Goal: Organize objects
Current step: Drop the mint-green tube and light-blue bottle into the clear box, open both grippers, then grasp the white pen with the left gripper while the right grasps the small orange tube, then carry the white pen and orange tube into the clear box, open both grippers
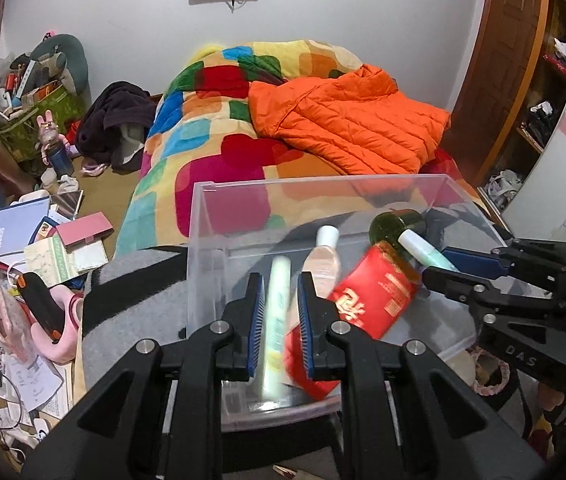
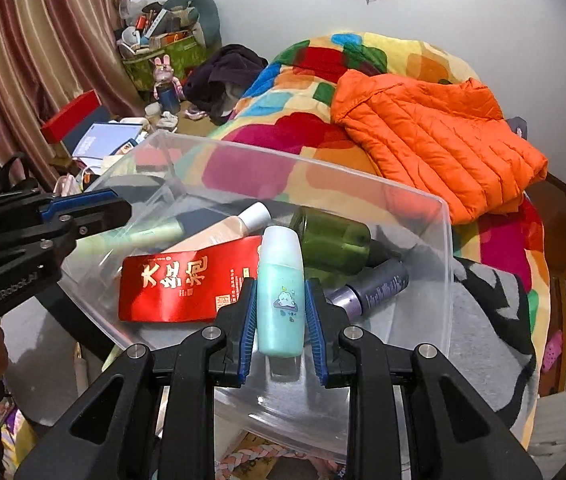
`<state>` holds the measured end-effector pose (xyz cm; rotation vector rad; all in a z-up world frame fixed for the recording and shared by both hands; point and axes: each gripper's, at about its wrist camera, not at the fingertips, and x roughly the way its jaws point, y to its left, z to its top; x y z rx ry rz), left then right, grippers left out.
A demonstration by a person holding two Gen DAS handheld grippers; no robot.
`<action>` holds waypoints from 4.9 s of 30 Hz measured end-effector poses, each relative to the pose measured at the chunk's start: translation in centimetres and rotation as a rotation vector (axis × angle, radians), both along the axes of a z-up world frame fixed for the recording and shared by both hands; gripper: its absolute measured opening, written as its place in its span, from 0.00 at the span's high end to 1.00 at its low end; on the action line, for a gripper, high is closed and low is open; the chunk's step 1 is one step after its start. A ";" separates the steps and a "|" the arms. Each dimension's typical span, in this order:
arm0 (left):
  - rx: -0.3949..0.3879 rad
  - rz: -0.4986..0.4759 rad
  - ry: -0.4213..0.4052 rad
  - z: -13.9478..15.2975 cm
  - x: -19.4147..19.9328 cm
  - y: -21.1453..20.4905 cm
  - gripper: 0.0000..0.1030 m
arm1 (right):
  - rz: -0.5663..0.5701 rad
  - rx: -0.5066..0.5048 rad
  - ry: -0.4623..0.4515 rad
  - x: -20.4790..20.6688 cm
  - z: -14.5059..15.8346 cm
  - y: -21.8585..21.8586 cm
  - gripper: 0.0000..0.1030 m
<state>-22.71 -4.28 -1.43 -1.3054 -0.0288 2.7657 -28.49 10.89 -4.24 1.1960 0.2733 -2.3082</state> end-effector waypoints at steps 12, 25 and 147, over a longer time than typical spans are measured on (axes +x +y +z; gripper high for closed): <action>-0.066 -0.010 0.110 3.4 4.3 1.6 0.44 | -0.019 -0.018 0.032 1.5 1.8 1.2 0.69; -0.087 0.070 0.130 1.6 10.5 2.7 0.09 | -0.100 -0.060 0.216 6.9 6.0 6.6 0.39; 0.149 0.045 0.134 1.9 1.1 3.2 0.89 | -0.118 -0.059 0.134 1.9 1.1 2.1 0.93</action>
